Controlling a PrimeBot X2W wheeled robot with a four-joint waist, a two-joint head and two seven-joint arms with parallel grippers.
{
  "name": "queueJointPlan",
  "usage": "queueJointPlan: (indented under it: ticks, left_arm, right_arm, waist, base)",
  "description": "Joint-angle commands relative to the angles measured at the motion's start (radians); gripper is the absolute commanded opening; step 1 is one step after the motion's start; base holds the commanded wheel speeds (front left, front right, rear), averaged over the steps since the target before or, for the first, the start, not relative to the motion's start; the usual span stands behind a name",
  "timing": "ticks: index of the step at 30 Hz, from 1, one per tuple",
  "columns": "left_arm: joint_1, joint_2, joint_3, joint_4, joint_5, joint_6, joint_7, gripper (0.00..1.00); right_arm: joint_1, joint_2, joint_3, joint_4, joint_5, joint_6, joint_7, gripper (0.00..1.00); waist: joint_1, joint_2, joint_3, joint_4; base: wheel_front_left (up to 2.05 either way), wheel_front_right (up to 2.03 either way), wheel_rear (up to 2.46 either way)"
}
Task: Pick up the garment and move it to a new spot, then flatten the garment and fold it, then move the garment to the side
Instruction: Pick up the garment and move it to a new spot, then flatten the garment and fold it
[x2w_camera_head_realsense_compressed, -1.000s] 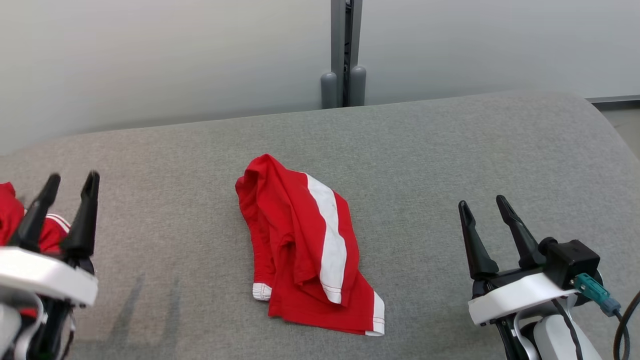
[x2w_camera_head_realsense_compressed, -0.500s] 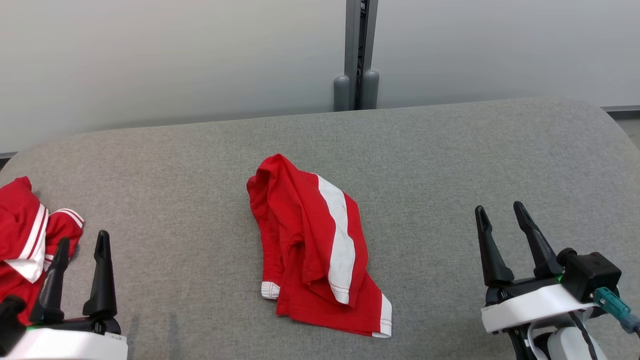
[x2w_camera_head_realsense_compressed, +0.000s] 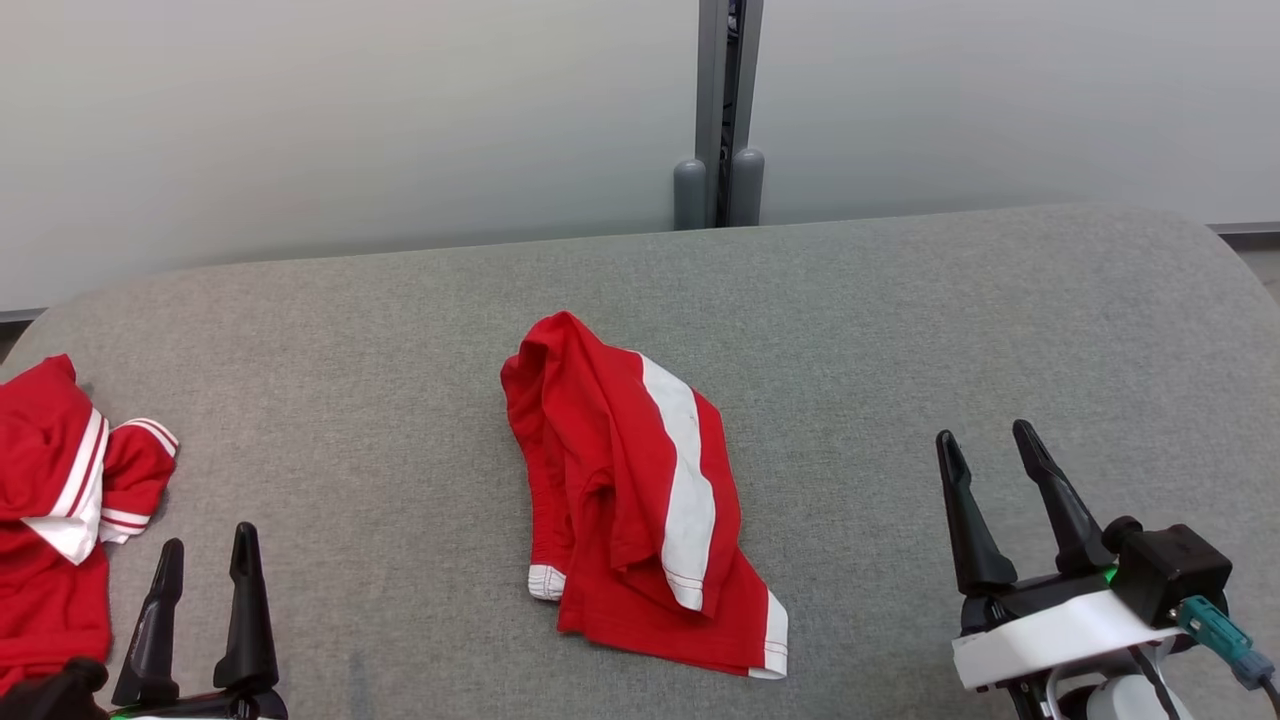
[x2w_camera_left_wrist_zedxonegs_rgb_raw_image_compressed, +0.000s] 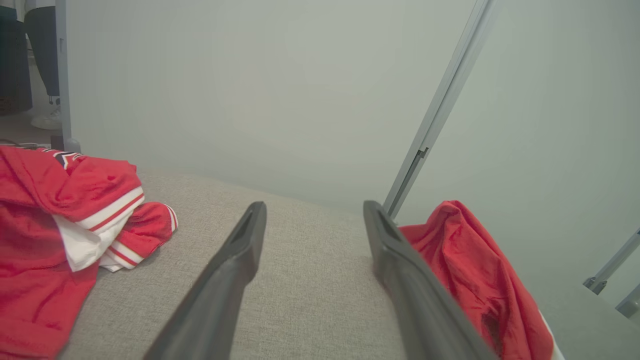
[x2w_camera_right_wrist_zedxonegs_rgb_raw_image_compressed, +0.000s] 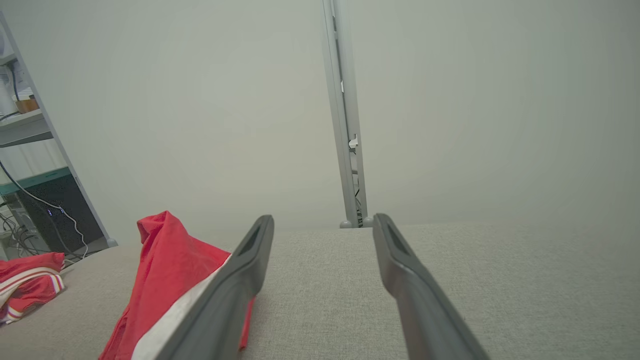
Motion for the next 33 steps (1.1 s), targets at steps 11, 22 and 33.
queueJointPlan:
  ticks: [11, 22, 33]
  left_arm:
    - [-0.031, -0.053, 0.052, 0.045, 0.062, -0.05, -0.001, 1.0]
    - [-0.038, -0.067, 0.064, 0.066, 0.081, -0.061, -0.001, 1.0]
    - [-0.047, -0.056, 0.03, 0.076, 0.069, -0.061, -0.001, 1.0]
  right_arm:
    - [0.004, -0.007, 0.017, 0.011, 0.002, 0.002, -0.004, 1.0]
    - [-0.019, -0.006, 0.077, 0.037, 0.013, 0.002, -0.004, 1.0]
    - [-0.079, -0.011, 0.333, 0.132, 0.041, 0.002, -0.004, 1.0]
  waist:
    - [0.0, 0.0, -0.01, 0.006]
    - [0.0, 0.0, -0.012, 0.013]
    - [0.0, 0.0, -0.013, 0.056]
  base:
    - [0.0, 0.0, 0.0]
    - [0.0, 0.0, 0.0]
    - [0.0, 0.0, 0.0]
